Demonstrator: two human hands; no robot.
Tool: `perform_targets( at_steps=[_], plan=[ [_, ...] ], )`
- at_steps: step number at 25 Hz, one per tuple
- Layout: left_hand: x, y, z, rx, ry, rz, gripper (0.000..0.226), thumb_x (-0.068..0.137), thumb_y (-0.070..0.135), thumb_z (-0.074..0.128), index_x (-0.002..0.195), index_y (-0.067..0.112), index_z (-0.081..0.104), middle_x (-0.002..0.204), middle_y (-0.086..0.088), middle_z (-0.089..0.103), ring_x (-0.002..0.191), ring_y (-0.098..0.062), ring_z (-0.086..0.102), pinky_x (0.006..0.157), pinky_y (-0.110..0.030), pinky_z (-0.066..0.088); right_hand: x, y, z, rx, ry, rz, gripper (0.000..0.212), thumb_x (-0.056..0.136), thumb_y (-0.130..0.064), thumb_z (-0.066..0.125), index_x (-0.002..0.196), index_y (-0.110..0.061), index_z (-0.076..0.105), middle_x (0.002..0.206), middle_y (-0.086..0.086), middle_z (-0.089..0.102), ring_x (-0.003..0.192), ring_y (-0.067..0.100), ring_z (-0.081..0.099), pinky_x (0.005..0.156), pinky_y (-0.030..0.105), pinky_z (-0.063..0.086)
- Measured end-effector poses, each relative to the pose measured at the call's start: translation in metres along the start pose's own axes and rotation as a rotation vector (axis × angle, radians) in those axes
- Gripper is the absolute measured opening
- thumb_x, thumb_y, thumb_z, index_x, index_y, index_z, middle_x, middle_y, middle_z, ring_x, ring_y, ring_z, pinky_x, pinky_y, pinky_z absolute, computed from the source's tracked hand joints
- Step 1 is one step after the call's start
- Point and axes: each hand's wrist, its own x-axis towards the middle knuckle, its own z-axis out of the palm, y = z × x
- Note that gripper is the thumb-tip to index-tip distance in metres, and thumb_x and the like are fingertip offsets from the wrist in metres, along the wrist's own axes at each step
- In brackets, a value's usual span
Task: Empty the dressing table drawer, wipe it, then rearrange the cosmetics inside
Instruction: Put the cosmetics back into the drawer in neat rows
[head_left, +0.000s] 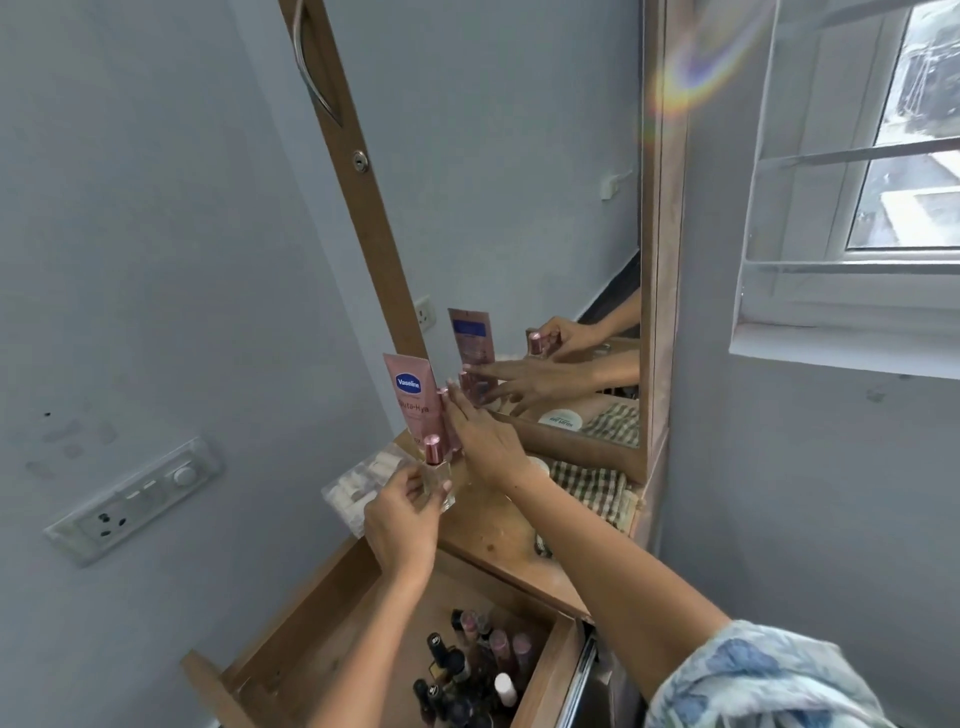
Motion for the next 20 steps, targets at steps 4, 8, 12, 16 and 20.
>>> perform_targets(
  at_steps=[4,8,12,16,20],
  plan=[
    [0.0,0.0,-0.001,-0.023,-0.011,0.004,0.036,0.069,0.021,0.084,0.101,0.012,0.071,0.086,0.002,0.073,0.077,-0.005,0.066,0.073,-0.023,0.053,0.011,0.006,-0.002,-0.05,0.054,-0.006,0.07,0.091,-0.007,0.056,0.15,-0.013,0.019,0.158,0.006,0.02,0.128,0.031,0.046,0.09,0.042,0.051],
    [0.001,0.0,-0.002,-0.038,-0.007,0.008,0.038,0.069,0.02,0.083,0.103,0.009,0.07,0.088,0.001,0.073,0.074,-0.002,0.063,0.071,-0.018,0.05,0.014,0.007,0.005,0.008,0.213,-0.011,0.04,0.093,-0.013,0.055,0.131,-0.012,0.044,0.138,0.009,0.048,0.113,0.03,0.057,0.081,0.038,0.054],
    [0.001,-0.003,-0.001,-0.044,-0.016,0.01,0.04,0.069,0.023,0.083,0.105,0.01,0.07,0.089,0.0,0.074,0.076,-0.003,0.065,0.074,-0.021,0.053,0.013,0.006,0.0,0.02,0.278,-0.056,0.027,0.092,-0.014,0.058,0.117,-0.008,0.05,0.118,0.012,0.061,0.097,0.029,0.064,0.073,0.034,0.053],
    [0.0,-0.008,0.001,-0.069,-0.022,-0.021,0.038,0.068,0.023,0.084,0.102,0.013,0.07,0.089,0.002,0.074,0.08,-0.006,0.068,0.078,-0.033,0.058,0.008,0.008,0.004,0.042,0.283,-0.075,0.031,0.087,-0.01,0.064,0.115,-0.006,0.05,0.114,0.014,0.059,0.088,0.032,0.066,0.069,0.037,0.055],
    [-0.001,-0.01,-0.001,-0.061,-0.01,-0.022,0.036,0.069,0.024,0.083,0.101,0.013,0.071,0.088,0.003,0.073,0.081,-0.008,0.068,0.078,-0.036,0.058,0.009,0.007,0.014,0.085,0.285,-0.034,0.028,0.092,-0.011,0.057,0.118,-0.005,0.047,0.12,0.016,0.055,0.085,0.037,0.067,0.07,0.044,0.057]
  ],
)
